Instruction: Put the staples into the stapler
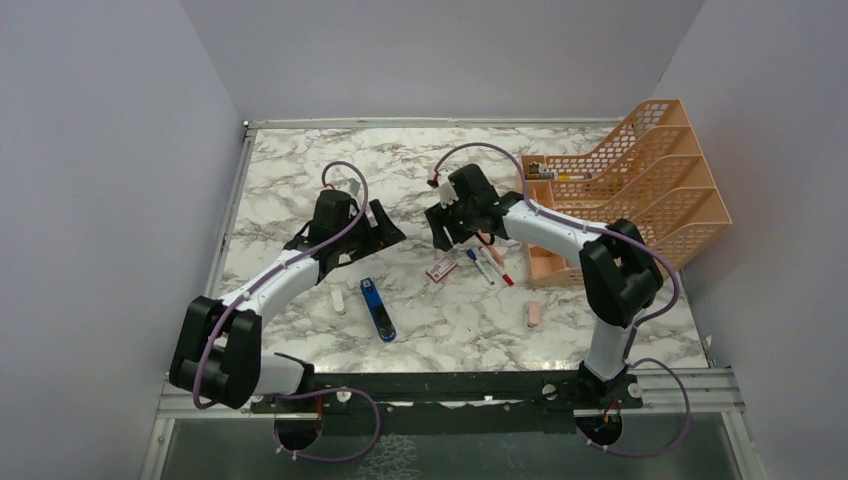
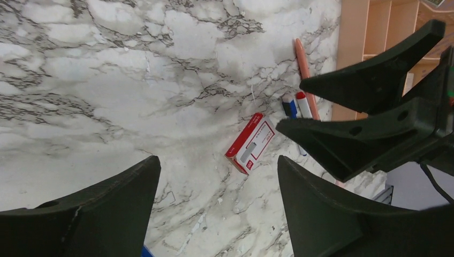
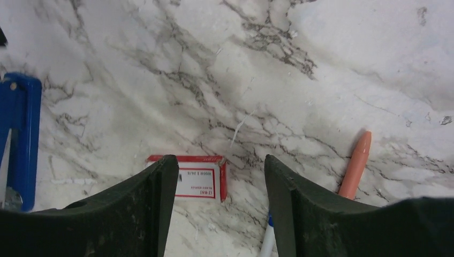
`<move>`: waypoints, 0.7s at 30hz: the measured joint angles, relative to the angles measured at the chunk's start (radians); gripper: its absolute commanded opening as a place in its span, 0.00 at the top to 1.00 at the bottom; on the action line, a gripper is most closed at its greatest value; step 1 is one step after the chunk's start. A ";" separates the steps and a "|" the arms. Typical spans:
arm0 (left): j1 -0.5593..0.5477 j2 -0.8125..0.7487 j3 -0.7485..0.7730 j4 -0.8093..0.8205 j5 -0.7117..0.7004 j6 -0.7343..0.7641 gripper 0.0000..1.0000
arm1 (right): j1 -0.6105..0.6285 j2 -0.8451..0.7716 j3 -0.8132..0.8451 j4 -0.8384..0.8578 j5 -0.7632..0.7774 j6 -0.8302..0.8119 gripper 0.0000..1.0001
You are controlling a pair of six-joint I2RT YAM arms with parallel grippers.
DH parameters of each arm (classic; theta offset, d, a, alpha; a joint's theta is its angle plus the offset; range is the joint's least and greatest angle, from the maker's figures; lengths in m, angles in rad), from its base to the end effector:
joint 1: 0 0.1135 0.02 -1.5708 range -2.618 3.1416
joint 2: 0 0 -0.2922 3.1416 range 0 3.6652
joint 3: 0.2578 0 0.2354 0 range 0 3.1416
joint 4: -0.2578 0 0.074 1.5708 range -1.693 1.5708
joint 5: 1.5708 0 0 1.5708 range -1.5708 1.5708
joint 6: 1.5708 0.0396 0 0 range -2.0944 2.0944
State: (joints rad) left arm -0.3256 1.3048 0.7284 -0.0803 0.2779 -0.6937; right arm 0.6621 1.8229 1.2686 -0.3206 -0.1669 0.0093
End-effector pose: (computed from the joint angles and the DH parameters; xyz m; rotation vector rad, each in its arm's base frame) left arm 0.2386 -0.0920 0.2533 -0.2694 2.3248 -0.8452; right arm 0.3039 0.2452 0.2409 -0.8709 2.3371 0.4947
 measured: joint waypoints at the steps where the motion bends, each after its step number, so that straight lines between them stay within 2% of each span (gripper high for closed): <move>1: -0.006 0.015 -0.006 0.020 0.008 -0.008 0.23 | 0.000 0.014 0.018 -0.005 0.012 0.008 0.46; 7: -0.056 0.107 -0.011 0.101 0.035 -0.056 0.33 | 0.011 0.118 0.124 -0.020 0.076 0.049 0.52; 13: -0.082 0.138 -0.045 0.161 0.037 -0.090 0.37 | 0.034 0.156 0.121 -0.058 0.099 0.069 0.56; 21: -0.090 0.168 -0.068 0.209 0.040 -0.108 0.37 | 0.037 0.154 0.074 -0.083 0.111 0.068 0.58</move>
State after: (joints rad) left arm -0.4160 1.4731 0.6605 0.1287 0.3176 -0.8017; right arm 0.6994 1.9770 1.3422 -0.4034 -0.0559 0.0776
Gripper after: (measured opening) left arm 0.627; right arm 0.442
